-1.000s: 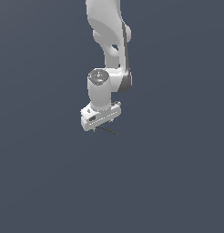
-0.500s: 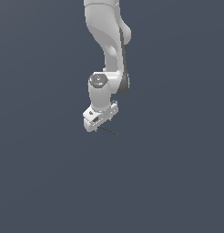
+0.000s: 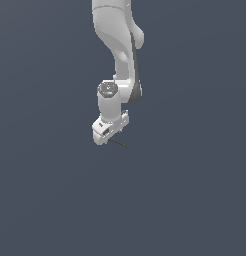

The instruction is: Pick up the object and move it to a goal position.

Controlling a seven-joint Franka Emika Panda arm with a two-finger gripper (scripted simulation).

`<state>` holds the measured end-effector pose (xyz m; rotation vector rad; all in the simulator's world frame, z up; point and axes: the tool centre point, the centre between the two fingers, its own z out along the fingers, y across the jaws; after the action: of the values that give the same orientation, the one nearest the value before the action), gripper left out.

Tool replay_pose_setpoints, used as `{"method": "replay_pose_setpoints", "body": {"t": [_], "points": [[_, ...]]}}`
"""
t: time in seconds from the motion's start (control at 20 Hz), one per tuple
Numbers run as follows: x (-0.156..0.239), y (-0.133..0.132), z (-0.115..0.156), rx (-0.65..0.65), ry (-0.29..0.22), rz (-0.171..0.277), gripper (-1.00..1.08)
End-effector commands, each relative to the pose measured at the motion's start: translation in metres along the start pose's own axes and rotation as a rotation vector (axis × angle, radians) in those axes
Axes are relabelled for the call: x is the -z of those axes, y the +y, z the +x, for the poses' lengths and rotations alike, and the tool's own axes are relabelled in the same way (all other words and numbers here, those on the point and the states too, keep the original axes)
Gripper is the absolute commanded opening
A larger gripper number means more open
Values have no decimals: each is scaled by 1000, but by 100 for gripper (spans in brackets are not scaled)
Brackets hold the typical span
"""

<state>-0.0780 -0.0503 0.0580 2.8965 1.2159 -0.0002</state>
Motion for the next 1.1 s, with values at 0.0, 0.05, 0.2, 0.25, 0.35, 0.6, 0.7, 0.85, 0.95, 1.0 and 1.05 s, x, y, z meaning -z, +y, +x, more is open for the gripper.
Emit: {"method": "replay_pose_setpoints", "body": {"t": [0.0, 0.05, 0.2, 0.25, 0.35, 0.6, 0.7, 0.85, 0.95, 1.0, 1.05], "points": [[-2, 0, 0, 0, 0, 0, 100], [-4, 0, 0, 1, 0, 0, 100], [-14, -1, 0, 1, 0, 0, 100], [-18, -1, 0, 2, 0, 0, 100], [-28, -1, -1, 3, 0, 0, 100], [-46, -1, -1, 4, 0, 0, 100], [-49, -1, -1, 5, 0, 0, 100], [-50, -1, -1, 5, 0, 0, -100], [-50, -1, -1, 5, 0, 0, -100], [-50, -1, -1, 5, 0, 0, -100], [-50, -1, -1, 5, 0, 0, -100]]}}
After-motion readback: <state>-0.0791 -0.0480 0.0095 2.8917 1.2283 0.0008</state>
